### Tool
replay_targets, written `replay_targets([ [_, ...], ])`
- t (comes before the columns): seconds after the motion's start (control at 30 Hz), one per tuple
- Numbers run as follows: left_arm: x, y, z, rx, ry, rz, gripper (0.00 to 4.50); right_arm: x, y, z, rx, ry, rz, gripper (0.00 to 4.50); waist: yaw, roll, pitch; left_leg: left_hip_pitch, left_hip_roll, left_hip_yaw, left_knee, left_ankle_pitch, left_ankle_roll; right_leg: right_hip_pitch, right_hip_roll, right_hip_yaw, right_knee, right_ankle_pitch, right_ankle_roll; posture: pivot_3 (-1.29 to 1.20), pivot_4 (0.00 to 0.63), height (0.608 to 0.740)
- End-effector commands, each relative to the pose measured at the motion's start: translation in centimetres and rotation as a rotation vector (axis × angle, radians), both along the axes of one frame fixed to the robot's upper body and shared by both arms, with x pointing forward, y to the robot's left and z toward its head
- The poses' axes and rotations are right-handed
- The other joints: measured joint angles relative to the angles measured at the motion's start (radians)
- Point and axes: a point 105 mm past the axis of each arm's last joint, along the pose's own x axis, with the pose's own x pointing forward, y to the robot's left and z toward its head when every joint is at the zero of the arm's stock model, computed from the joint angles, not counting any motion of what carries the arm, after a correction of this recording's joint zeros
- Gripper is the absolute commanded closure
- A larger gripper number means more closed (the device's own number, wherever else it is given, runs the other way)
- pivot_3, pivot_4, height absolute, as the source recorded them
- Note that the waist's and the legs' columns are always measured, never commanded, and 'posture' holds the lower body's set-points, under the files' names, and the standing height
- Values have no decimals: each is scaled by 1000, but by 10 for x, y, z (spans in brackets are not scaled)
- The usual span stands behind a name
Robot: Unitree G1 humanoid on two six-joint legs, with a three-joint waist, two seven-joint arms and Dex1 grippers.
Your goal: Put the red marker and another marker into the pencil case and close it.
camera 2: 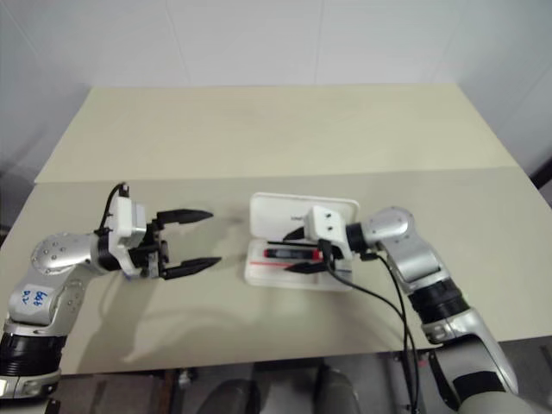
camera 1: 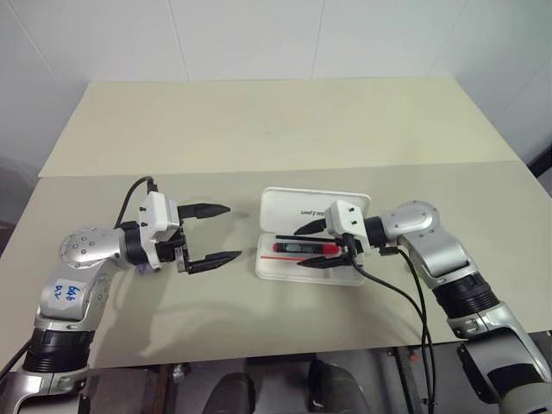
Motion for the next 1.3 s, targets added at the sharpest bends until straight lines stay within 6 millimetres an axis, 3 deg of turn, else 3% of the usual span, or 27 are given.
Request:
replay_targets([
  [0.03, 0, -3, 8, -5, -35, -14, 0, -10, 2, 33, 123, 4, 21, 16, 2, 0, 0, 0, 0, 0, 0, 0, 0, 0, 0, 0, 0, 0, 0, 0, 150, 740],
  [0.13, 1, -5, 8, -8, -32, -21, 0, -27, 0, 52, 221, 96, 58, 16, 4, 0, 0, 0, 0, -1, 0, 0, 0, 0, 0, 0, 0, 0, 0, 0, 150, 740],
  [0.2, 1, -6, 8, -11, -29, -31, 0, -40, -10, 54, 228, 168, 60, 16, 8, 0, 0, -1, 0, -2, 0, 0, 0, 0, 0, 0, 0, 0, 0, 0, 150, 740],
  [0.4, 1, -14, 8, -28, -26, -63, 0, -60, -63, 34, 117, 259, -97, 16, 30, 0, 0, -1, -1, -1, 0, -3, 1, 0, 0, 0, 0, 0, 0, 0, 150, 740],
  [0.47, 0, -17, 8, -34, -24, -75, 0, -59, -81, 28, 76, 249, -172, 16, 28, 0, 0, -1, -1, 1, 0, -3, 2, 0, -1, 0, -1, 0, 0, 0, 150, 740],
  [0.6, -2, -28, 6, -52, -17, -112, 0, -40, -151, 8, -93, 161, -484, 16, 29, -1, 0, 1, 0, 4, 0, -3, 2, 1, -1, 0, -1, 0, 0, 0, 150, 740],
  [0.87, -7, -44, 2, -83, 0, -155, 0, -34, -229, 1, -173, 106, -843, 16, 28, -1, 0, 2, 1, 8, 1, -2, 2, 2, -1, 1, -2, 0, 0, 0, 150, 740],
  [0.97, -8, -46, 0, -94, 10, -158, 0, -42, -243, -3, -147, 168, -955, 16, 29, -1, 0, 2, 1, 9, 1, -2, 2, 2, -1, 1, -2, 0, 0, 0, 150, 740],
  [1.3, -6, -45, 0, -99, 19, -164, 0, -77, -250, -35, -145, 310, -1041, 16, 33, -1, 0, 2, 1, 7, 1, -3, 2, 4, -1, 1, -3, 0, 0, 0, 150, 740],
])
